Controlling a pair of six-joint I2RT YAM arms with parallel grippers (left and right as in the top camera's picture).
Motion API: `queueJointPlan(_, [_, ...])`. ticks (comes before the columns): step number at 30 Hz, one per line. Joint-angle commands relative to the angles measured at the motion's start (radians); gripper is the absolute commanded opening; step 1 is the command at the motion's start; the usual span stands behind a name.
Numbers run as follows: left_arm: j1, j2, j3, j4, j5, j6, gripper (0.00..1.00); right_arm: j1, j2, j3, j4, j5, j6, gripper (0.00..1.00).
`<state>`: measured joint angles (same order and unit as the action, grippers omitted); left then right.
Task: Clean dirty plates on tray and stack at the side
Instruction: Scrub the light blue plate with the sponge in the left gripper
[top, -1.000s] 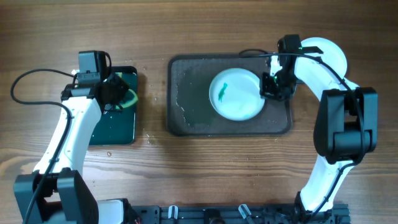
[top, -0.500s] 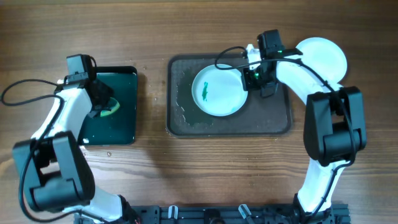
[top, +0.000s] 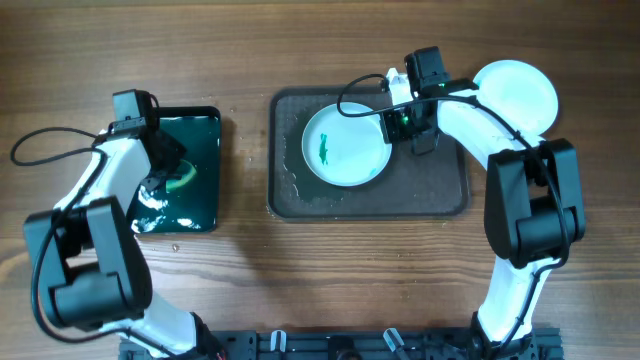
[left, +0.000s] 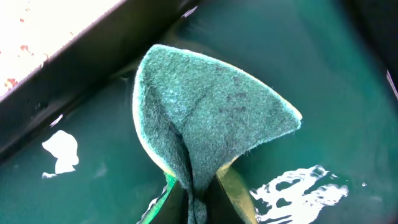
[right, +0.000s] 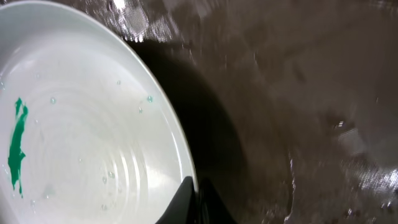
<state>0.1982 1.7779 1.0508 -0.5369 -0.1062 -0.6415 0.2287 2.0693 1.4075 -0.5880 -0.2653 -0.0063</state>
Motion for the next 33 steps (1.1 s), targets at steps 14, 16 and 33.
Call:
queueJointPlan(14, [-0.291, -0.293, 0.01, -0.021, 0.159, -0.019, 0.04, 0.078, 0.011, -0.009, 0.043, -0.007, -0.033, 0.05])
queueJointPlan(16, [-0.365, -0.281, 0.01, -0.011, 0.166, -0.078, 0.04, 0.078, 0.011, -0.009, 0.029, -0.012, 0.008, 0.04])
queueJointPlan(33, [-0.744, 0.06, 0.01, 0.403, 0.147, -0.261, 0.04, 0.078, 0.011, -0.009, -0.005, -0.044, 0.156, 0.04])
